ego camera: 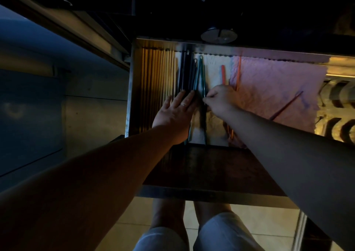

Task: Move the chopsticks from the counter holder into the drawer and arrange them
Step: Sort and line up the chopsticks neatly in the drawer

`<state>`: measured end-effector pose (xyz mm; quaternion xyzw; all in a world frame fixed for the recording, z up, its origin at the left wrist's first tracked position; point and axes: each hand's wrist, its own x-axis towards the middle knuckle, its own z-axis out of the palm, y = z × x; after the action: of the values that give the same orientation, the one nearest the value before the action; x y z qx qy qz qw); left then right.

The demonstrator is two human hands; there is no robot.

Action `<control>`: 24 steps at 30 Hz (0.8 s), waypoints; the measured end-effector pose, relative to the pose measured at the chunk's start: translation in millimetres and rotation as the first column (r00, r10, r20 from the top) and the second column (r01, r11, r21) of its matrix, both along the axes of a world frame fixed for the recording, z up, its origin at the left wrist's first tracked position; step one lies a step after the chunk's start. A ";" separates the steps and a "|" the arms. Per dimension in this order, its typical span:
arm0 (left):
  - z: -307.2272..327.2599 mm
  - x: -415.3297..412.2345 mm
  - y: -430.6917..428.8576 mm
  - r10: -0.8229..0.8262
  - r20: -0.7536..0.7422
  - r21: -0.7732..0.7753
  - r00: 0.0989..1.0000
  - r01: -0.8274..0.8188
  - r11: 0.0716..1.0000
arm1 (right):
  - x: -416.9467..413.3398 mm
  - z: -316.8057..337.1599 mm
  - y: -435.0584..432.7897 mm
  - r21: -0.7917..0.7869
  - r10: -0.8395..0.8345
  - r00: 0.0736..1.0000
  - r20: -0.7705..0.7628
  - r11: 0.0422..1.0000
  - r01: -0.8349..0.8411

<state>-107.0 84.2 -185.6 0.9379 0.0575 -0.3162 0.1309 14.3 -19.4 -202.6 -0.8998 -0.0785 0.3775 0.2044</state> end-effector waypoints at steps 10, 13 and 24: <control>-8.6 -0.5 -2.7 -0.034 -0.026 0.016 0.999 0.035 0.999 | -2.2 -10.8 8.9 0.011 -0.166 0.983 -0.084 0.986 0.167; -9.1 -0.9 -0.8 -0.063 -0.028 0.017 0.998 0.063 0.998 | -1.9 -12.2 8.2 0.031 -0.198 0.976 -0.087 0.979 0.202; -9.1 -1.5 0.3 -0.067 -0.017 -0.023 0.998 0.066 0.998 | 1.0 -12.7 10.0 0.041 -0.196 0.979 0.056 0.980 0.194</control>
<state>-108.5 84.5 -194.6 0.9348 0.0238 -0.3295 0.1302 15.3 -9.4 -215.3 -0.9104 -0.0029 0.3269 0.2536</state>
